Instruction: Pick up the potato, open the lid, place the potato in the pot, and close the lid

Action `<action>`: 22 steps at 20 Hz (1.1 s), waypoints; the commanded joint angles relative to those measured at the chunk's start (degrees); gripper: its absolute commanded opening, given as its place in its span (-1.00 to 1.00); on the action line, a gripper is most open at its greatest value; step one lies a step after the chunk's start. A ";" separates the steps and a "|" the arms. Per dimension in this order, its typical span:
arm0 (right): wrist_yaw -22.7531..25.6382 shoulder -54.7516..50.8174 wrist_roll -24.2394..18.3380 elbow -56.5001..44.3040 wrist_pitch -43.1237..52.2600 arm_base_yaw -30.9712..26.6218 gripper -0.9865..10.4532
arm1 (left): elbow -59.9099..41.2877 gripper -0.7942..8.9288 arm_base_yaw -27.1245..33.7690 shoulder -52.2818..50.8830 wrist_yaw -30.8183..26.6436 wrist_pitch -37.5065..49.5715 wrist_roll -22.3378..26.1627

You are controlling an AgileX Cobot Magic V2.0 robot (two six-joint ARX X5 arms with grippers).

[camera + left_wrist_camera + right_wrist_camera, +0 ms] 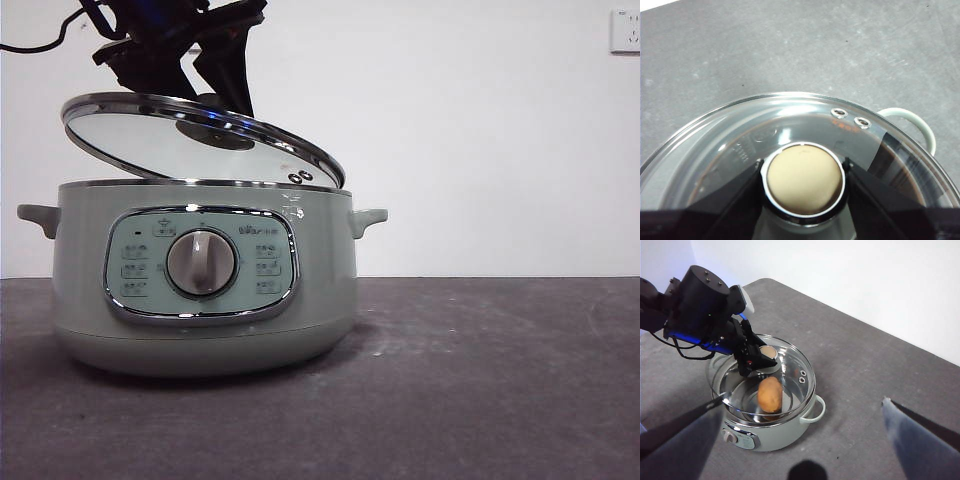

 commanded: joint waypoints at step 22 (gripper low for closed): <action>0.07 -0.20 1.81 0.13 -2.73 0.04 0.16 | 0.70 -0.84 -0.55 8.55 3.98 -9.66 -0.52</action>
